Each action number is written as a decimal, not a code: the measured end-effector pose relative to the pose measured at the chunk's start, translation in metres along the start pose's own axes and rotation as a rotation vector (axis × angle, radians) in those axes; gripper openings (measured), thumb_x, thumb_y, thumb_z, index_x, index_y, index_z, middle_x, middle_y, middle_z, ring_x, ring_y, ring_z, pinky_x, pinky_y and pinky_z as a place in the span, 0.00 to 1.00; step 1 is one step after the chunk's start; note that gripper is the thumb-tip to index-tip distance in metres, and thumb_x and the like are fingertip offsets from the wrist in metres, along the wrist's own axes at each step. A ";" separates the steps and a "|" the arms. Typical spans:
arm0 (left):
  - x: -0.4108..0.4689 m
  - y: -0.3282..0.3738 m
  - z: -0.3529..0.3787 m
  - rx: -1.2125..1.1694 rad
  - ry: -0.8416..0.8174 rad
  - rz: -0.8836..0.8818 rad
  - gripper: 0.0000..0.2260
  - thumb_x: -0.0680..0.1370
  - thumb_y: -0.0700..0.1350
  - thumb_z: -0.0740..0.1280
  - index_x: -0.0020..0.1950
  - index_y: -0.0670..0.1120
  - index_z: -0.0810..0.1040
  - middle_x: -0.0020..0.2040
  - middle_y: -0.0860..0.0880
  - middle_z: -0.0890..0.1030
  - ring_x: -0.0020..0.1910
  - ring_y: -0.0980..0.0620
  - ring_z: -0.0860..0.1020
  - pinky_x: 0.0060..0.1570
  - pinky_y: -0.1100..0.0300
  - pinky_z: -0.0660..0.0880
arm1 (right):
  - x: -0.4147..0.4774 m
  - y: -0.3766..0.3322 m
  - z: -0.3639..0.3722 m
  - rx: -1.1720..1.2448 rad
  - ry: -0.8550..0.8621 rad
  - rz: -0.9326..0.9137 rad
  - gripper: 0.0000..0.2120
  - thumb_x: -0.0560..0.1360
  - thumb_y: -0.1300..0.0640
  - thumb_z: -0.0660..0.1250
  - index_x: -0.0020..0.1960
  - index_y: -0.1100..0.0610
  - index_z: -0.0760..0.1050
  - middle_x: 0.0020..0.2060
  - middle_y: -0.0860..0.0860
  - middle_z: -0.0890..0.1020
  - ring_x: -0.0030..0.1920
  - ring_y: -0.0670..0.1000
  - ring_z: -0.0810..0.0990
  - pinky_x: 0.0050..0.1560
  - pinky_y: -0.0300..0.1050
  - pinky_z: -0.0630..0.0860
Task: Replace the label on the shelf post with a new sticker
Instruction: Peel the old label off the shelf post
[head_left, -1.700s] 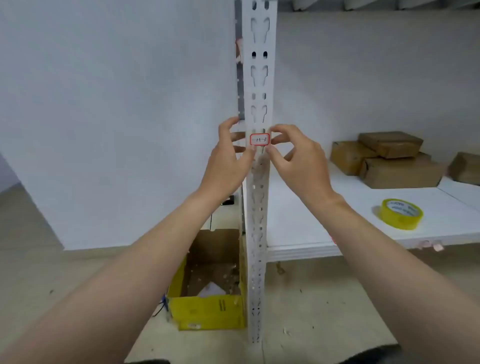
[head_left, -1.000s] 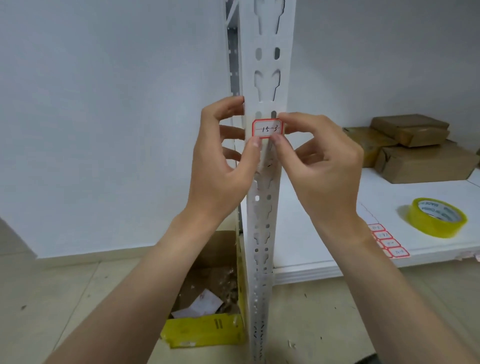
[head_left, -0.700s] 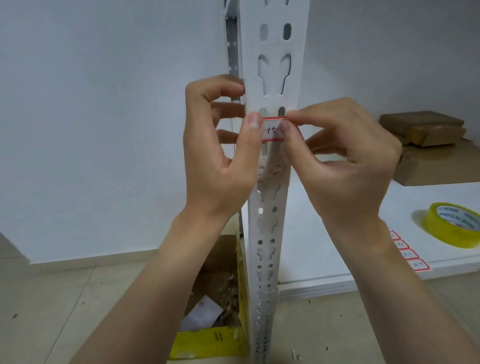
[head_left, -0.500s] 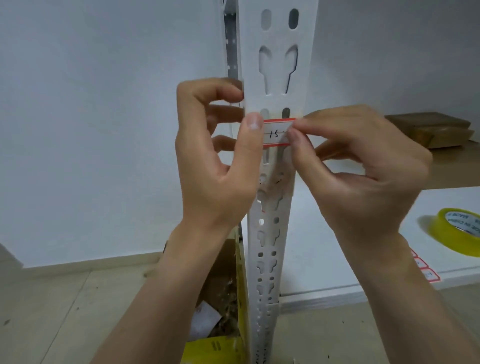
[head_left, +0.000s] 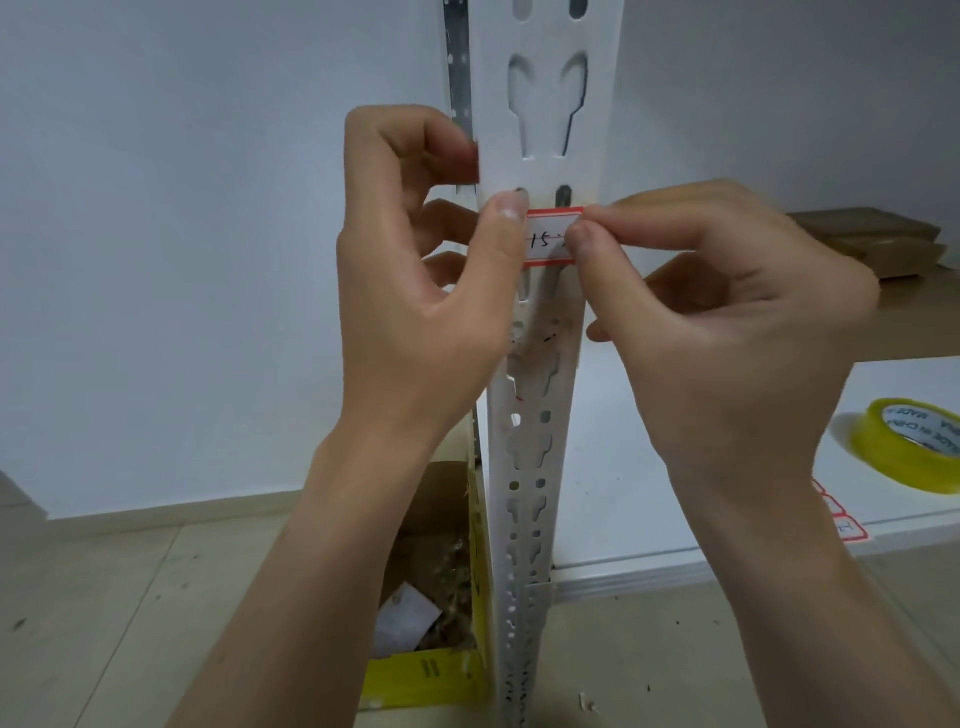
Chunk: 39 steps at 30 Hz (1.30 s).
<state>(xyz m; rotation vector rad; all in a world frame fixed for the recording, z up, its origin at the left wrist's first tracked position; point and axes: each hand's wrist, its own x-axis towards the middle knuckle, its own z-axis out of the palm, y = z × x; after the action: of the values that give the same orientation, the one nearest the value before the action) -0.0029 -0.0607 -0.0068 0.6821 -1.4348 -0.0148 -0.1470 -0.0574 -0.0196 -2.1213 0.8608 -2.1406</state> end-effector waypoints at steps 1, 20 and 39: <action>0.000 0.002 -0.001 0.013 -0.014 -0.008 0.10 0.78 0.40 0.64 0.56 0.42 0.65 0.48 0.56 0.70 0.45 0.61 0.78 0.41 0.69 0.75 | 0.000 -0.003 0.001 -0.005 0.002 0.045 0.02 0.78 0.58 0.74 0.51 0.53 0.83 0.44 0.44 0.84 0.39 0.45 0.84 0.34 0.45 0.81; 0.003 0.022 -0.015 0.105 -0.145 -0.118 0.14 0.78 0.37 0.67 0.57 0.47 0.64 0.52 0.56 0.76 0.55 0.53 0.84 0.41 0.68 0.80 | 0.009 -0.023 -0.002 0.017 -0.026 0.313 0.04 0.77 0.53 0.74 0.45 0.44 0.82 0.40 0.39 0.85 0.30 0.51 0.84 0.26 0.28 0.68; 0.004 0.025 -0.015 0.131 -0.148 -0.128 0.14 0.77 0.41 0.67 0.56 0.49 0.64 0.52 0.58 0.76 0.54 0.54 0.84 0.43 0.66 0.82 | 0.004 -0.018 -0.002 -0.074 -0.002 0.111 0.02 0.78 0.54 0.72 0.49 0.46 0.81 0.43 0.35 0.82 0.28 0.50 0.82 0.27 0.43 0.78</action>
<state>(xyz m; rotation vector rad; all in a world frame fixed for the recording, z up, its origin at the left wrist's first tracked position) 0.0017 -0.0361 0.0075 0.8957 -1.5416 -0.0732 -0.1429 -0.0433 -0.0086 -2.0539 1.0470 -2.0842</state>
